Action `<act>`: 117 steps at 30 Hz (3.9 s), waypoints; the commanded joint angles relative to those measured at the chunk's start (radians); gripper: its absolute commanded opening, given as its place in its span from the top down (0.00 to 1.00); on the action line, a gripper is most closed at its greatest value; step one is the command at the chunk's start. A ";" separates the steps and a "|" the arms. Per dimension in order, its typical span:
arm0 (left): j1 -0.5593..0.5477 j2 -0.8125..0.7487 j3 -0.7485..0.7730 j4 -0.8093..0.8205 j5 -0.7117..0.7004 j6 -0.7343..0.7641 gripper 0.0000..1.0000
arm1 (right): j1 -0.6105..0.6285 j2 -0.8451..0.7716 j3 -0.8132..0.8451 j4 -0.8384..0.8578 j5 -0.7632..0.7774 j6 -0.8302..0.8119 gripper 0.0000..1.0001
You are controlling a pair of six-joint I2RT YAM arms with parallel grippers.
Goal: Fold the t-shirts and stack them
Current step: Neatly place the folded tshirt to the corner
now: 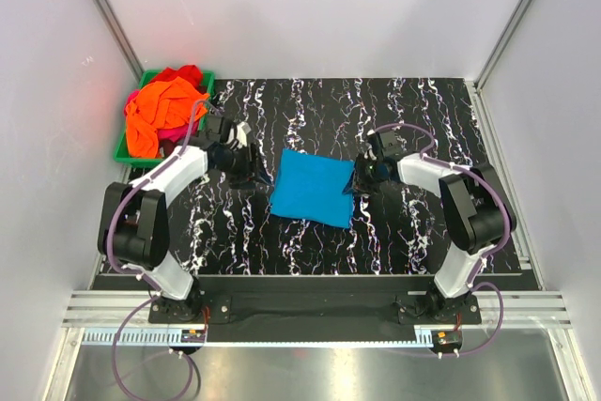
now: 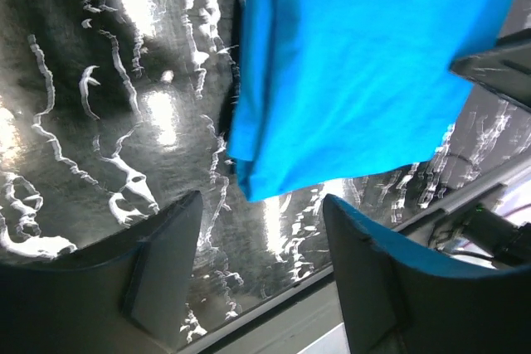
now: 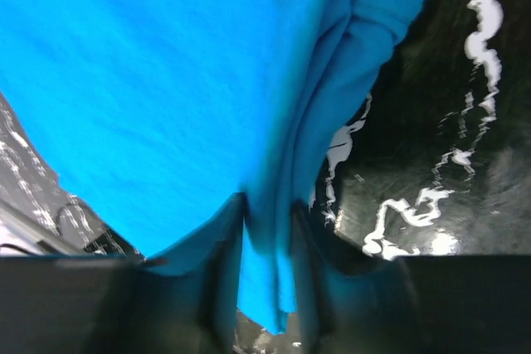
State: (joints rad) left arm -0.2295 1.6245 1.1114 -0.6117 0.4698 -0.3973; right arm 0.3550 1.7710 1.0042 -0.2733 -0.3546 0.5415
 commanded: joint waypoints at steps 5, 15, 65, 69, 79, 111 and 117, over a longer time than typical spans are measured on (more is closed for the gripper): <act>-0.045 0.150 0.005 0.248 0.196 -0.052 0.54 | 0.001 0.030 0.102 -0.029 0.083 -0.040 0.81; -0.077 0.374 0.252 0.192 0.152 -0.084 0.59 | -0.054 0.057 0.142 -0.101 0.152 -0.097 0.83; -0.139 0.230 0.366 -0.238 -0.028 -0.006 0.47 | -0.692 0.952 1.673 -0.307 0.253 -0.492 0.68; -0.139 0.212 0.398 -0.257 -0.022 -0.002 0.47 | -0.686 0.900 1.685 -0.317 0.275 -0.456 0.43; -0.139 0.146 0.424 -0.253 0.012 -0.026 0.47 | -0.545 0.622 1.351 -0.345 0.164 -0.393 0.89; -0.126 -0.070 0.378 -0.196 0.044 -0.093 0.44 | -0.392 0.166 0.964 -0.707 0.146 -0.284 0.62; -0.114 -0.340 0.240 -0.031 0.063 -0.199 0.33 | -0.361 -0.311 0.625 -0.737 0.043 -0.181 0.00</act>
State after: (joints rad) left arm -0.3534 1.4315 1.3991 -0.7650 0.4923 -0.5209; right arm -0.0280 1.6741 1.7226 -0.9234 -0.2424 0.2893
